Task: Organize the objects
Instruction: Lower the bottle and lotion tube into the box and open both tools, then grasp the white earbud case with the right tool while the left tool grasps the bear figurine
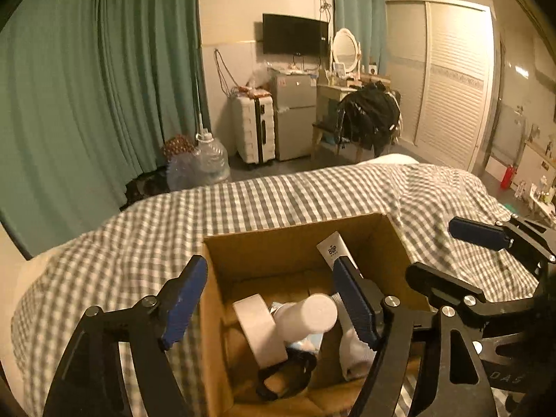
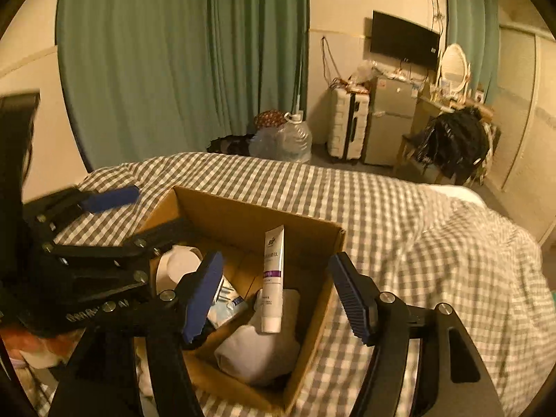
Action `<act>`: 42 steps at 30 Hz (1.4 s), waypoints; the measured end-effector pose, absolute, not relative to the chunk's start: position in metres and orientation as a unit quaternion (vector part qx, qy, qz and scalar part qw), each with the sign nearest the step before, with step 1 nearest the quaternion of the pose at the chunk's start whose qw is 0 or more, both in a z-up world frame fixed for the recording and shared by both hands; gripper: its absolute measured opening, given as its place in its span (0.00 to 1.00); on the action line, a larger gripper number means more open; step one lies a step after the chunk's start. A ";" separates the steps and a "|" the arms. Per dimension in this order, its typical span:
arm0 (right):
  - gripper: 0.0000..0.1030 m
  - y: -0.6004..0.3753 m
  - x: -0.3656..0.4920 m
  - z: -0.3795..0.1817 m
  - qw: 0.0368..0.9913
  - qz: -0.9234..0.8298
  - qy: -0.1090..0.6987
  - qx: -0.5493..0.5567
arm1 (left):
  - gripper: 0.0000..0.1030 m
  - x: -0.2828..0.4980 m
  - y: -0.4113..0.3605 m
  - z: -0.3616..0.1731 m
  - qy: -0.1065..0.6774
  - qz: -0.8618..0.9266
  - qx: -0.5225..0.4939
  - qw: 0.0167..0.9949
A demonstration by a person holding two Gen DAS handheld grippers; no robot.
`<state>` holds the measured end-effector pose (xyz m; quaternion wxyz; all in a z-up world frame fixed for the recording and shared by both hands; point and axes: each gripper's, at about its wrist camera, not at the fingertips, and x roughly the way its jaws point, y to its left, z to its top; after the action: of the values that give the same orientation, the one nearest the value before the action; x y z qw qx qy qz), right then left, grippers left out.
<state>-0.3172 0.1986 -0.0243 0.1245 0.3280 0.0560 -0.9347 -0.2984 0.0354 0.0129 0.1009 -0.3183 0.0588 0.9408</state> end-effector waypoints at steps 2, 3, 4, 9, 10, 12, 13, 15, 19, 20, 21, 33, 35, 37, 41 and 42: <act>0.67 0.194 -0.303 -0.012 0.119 -0.937 0.072 0.319 | 0.83 -0.283 0.030 0.025 0.071 0.944 -0.311 0.086; 0.67 0.194 -0.297 -0.005 0.117 -0.939 0.077 0.314 | 0.88 -0.275 0.027 0.033 0.075 0.946 -0.306 0.077; 0.68 0.194 -0.290 0.003 0.114 -0.941 0.082 0.309 | 0.89 -0.268 0.023 0.039 0.076 0.947 -0.302 0.072; 0.74 0.195 -0.251 0.046 0.110 -0.951 0.082 0.278 | 0.93 -0.231 0.007 0.066 0.070 0.954 -0.287 0.057; 0.77 0.195 -0.243 0.054 0.110 -0.952 0.082 0.272 | 0.94 -0.219 0.002 0.073 0.068 0.956 -0.281 0.053; 0.80 0.195 -0.224 0.072 0.107 -0.957 0.083 0.258 | 0.96 -0.201 -0.006 0.081 0.062 0.959 -0.271 0.046; 0.80 0.195 -0.216 0.078 0.105 -0.958 0.084 0.251 | 0.97 -0.194 -0.009 0.084 0.058 0.961 -0.268 0.045; 0.81 0.194 -0.199 0.089 0.104 -0.961 0.084 0.243 | 0.98 -0.176 -0.016 0.089 0.047 0.962 -0.264 0.043; 0.82 0.196 -0.170 0.098 0.107 -0.962 0.079 0.238 | 0.98 -0.147 -0.024 0.090 0.036 0.965 -0.259 0.034; 0.82 0.195 -0.163 0.097 0.107 -0.962 0.078 0.239 | 0.98 -0.137 -0.027 0.086 0.031 0.965 -0.257 0.032; 0.82 0.194 -0.156 0.096 0.108 -0.962 0.077 0.239 | 0.98 -0.130 -0.028 0.082 0.029 0.965 -0.258 0.032; 0.82 0.191 -0.136 -0.014 0.114 -0.944 0.029 0.310 | 0.99 -0.108 -0.040 -0.032 0.013 0.939 -0.344 -0.008; 0.82 0.187 -0.142 -0.042 0.119 -0.935 0.023 0.334 | 0.99 -0.115 -0.038 -0.051 0.021 0.932 -0.362 -0.017; 0.82 0.179 -0.152 -0.069 0.128 -0.924 0.023 0.361 | 0.99 -0.119 -0.037 -0.064 0.039 0.927 -0.371 -0.034; 0.82 0.160 -0.168 -0.111 0.149 -0.901 0.042 0.404 | 0.99 -0.126 -0.043 -0.074 0.044 0.921 -0.384 -0.055; 0.82 0.155 -0.169 -0.119 0.156 -0.895 0.048 0.414 | 0.99 -0.128 -0.045 -0.076 0.044 0.919 -0.388 -0.059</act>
<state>-0.1695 0.1551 -0.1195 0.1561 0.4142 0.0483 -0.8954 -0.1282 -0.0446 -0.0757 -0.0590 -0.3878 0.0443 0.9188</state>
